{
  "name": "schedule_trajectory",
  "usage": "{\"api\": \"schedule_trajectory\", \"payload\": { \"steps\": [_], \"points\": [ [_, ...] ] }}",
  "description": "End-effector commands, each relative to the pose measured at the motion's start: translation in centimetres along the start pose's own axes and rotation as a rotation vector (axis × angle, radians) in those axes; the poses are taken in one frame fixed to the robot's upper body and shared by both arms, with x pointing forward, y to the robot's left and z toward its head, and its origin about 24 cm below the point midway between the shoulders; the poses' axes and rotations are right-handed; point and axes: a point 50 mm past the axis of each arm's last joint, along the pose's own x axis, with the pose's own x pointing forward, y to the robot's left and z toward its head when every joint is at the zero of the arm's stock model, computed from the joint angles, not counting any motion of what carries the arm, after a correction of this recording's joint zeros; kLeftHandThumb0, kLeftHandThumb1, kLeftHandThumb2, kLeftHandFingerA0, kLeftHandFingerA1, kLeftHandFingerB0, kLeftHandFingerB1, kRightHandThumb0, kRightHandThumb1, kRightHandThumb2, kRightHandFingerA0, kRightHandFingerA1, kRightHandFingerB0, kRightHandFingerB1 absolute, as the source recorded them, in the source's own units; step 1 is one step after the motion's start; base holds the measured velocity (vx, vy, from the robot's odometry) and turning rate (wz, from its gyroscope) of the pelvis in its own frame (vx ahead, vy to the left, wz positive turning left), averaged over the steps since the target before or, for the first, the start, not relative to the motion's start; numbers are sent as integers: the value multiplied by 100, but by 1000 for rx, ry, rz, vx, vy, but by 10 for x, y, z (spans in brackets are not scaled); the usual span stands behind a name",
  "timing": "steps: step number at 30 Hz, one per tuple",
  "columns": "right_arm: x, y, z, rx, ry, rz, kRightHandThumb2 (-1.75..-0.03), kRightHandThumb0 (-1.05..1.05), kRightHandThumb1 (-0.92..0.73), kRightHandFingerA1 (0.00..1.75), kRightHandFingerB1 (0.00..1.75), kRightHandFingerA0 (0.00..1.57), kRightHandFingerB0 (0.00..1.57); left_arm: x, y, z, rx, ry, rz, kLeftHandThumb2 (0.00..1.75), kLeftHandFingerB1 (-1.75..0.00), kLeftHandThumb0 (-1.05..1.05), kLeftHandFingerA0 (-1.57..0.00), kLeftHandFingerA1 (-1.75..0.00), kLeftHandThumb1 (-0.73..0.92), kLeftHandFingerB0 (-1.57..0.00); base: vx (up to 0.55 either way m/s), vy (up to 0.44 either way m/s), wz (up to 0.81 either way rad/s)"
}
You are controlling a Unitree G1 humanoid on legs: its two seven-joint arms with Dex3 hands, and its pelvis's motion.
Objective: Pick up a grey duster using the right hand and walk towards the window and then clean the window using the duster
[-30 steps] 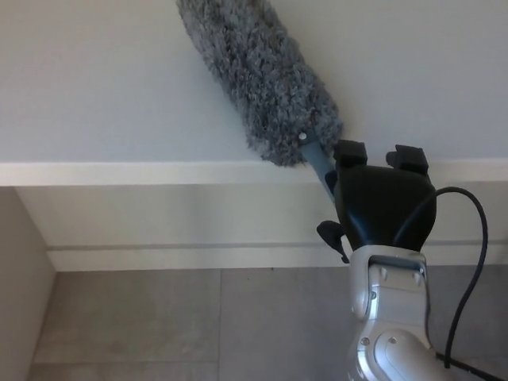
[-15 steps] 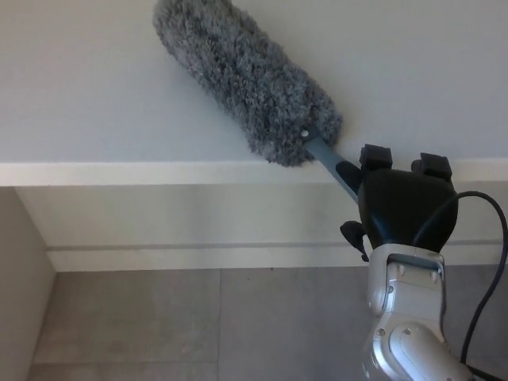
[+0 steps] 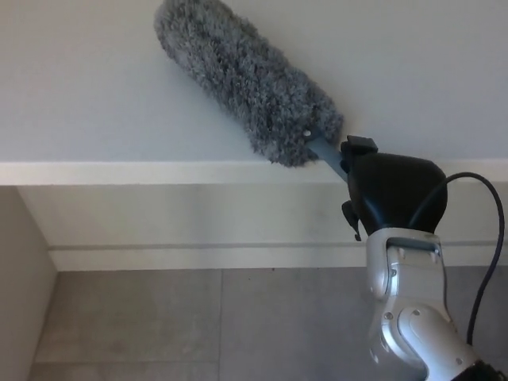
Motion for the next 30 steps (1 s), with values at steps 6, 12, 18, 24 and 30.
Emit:
{"api": "schedule_trajectory", "payload": {
  "steps": [6, 12, 18, 24, 30],
  "points": [
    [15, 3, -12, -50, 51, 139, -66, -37, -86, 162, 89, 90, 73, -1, 5, 6, -34, -76, -7, 117, -119, -3, -99, -134, 47, -94, 0, 0, 0],
    [13, 14, -19, -73, 78, 163, -67, -36, -80, 160, 104, 94, 76, -3, 11, 3, 11, -85, -12, 112, -117, -6, -99, -131, 51, -93, 0, 0, 0],
    [7, 22, -25, 10, 88, 146, -66, -36, -81, 162, 114, 93, 73, -4, 12, 0, 4, -64, 3, 111, -116, -5, -97, -131, 55, -90, 0, 0, 0],
    [-1, 29, -27, 158, 98, 165, -66, -35, -85, 160, 128, 86, 64, -3, 13, 2, 8, -79, 3, 111, -117, -7, -99, -133, 53, -93, 0, 0, 0],
    [-6, 34, -32, 291, 88, 84, -72, -26, -77, 167, 141, 89, 67, 1, 15, 6, 36, -75, 18, 108, -120, -8, -101, -133, 55, -93, 0, 0, 0]
  ]
}}
